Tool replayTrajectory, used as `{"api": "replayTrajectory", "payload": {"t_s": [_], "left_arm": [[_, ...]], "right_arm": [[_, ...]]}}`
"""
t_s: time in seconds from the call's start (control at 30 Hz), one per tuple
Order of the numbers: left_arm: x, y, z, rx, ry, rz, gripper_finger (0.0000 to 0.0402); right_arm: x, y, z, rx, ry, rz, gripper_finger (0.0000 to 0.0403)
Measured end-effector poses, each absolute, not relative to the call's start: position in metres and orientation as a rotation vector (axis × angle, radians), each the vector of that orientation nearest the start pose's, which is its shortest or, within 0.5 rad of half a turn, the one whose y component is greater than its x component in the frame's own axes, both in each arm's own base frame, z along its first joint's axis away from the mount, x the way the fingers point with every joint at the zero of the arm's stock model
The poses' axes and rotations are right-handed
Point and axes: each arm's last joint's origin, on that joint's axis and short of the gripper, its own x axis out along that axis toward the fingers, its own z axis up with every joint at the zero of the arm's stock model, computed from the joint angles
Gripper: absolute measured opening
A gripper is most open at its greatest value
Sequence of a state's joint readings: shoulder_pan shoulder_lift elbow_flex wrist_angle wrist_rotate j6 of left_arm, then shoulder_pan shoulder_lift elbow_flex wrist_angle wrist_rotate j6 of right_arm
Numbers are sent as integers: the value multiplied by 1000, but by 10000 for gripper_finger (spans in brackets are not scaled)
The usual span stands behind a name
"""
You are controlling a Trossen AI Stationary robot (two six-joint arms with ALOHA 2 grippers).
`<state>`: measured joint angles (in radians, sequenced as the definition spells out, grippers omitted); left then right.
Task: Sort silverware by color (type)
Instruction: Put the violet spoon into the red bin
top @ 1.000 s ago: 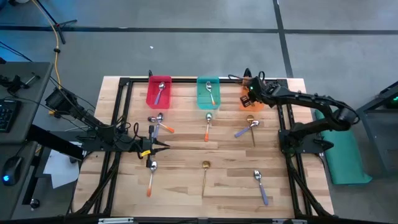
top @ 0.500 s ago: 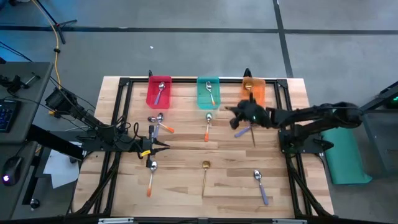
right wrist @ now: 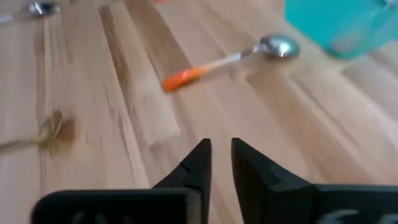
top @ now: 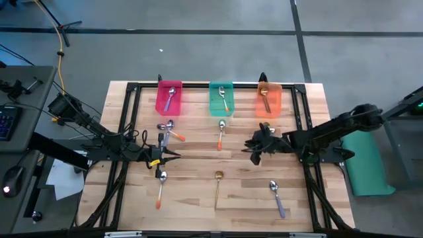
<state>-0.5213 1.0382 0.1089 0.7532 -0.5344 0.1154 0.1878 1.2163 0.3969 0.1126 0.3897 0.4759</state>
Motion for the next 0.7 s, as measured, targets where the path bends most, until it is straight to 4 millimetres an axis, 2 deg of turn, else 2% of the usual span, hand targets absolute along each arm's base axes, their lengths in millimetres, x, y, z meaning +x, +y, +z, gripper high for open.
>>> {"api": "replayTrajectory", "payload": {"t_s": [0.17, 0.33, 0.47, 0.7], "left_arm": [[156, -73, 154, 204, 153, 4, 23], [158, -70, 154, 203, 155, 24, 23], [159, -67, 154, 203, 160, 43, 23], [159, -66, 152, 213, 179, 47, 23]], "right_arm": [[202, 29, 148, 220, 799, -399, 99], [200, 29, 165, 140, 981, -437, 135], [196, 26, 175, 32, 1100, -421, 147], [192, 7, 171, -46, 1202, -397, 149]]}}
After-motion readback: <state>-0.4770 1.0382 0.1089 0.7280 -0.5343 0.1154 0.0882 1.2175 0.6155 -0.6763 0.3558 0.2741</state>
